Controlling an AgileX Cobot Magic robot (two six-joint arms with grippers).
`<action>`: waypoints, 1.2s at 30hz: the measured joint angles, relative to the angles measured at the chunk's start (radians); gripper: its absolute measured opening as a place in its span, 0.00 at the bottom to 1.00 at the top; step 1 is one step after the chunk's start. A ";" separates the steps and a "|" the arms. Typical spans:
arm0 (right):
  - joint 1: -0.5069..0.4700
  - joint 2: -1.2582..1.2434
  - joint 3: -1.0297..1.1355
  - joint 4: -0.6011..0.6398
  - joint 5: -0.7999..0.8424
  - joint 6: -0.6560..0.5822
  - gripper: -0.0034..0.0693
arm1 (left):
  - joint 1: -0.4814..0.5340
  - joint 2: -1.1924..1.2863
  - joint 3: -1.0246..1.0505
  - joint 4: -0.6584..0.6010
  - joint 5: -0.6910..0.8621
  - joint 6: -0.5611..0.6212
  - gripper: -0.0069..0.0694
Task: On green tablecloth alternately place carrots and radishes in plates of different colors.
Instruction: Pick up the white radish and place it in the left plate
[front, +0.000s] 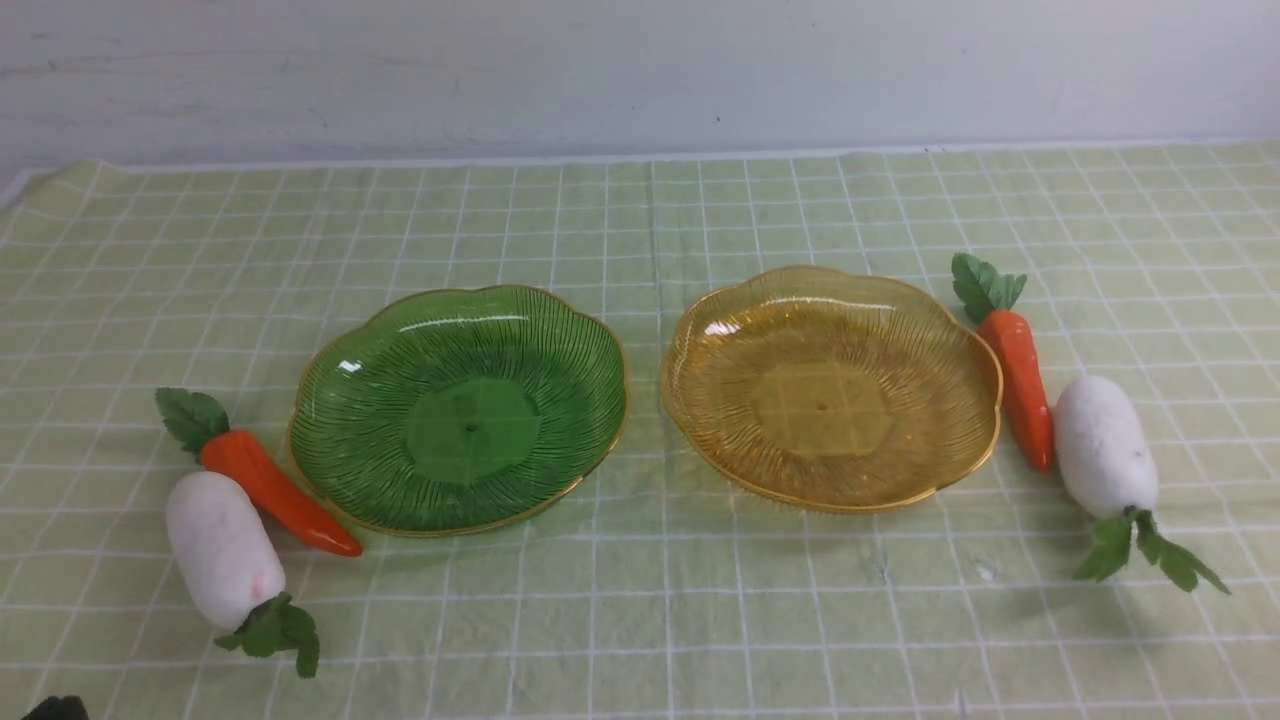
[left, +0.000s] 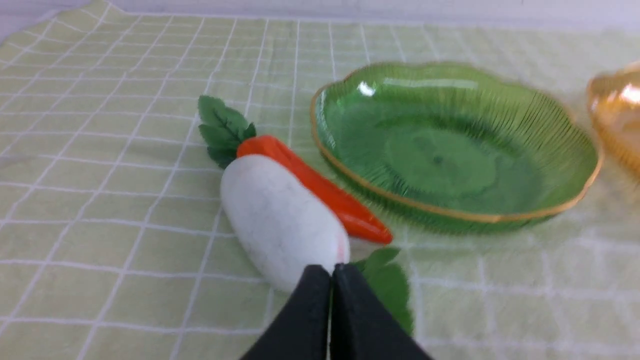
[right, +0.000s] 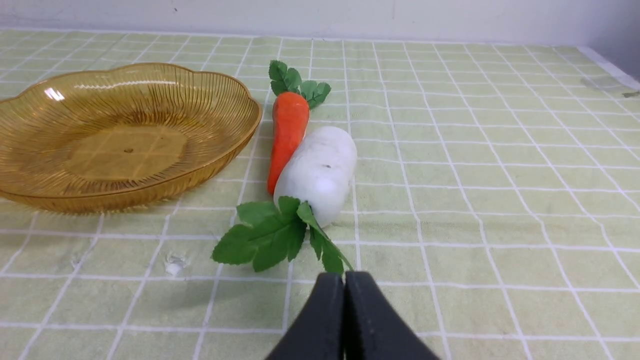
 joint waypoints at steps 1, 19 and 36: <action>0.000 0.000 0.000 0.000 0.000 0.000 0.03 | 0.000 0.000 0.000 -0.050 -0.025 -0.039 0.08; 0.000 0.000 0.000 -0.007 0.000 0.000 0.03 | 0.000 0.065 -0.355 -0.380 -0.241 -0.143 0.08; 0.000 0.000 0.011 0.602 -0.384 0.249 0.03 | 0.066 1.166 -0.903 -0.099 0.663 0.020 0.09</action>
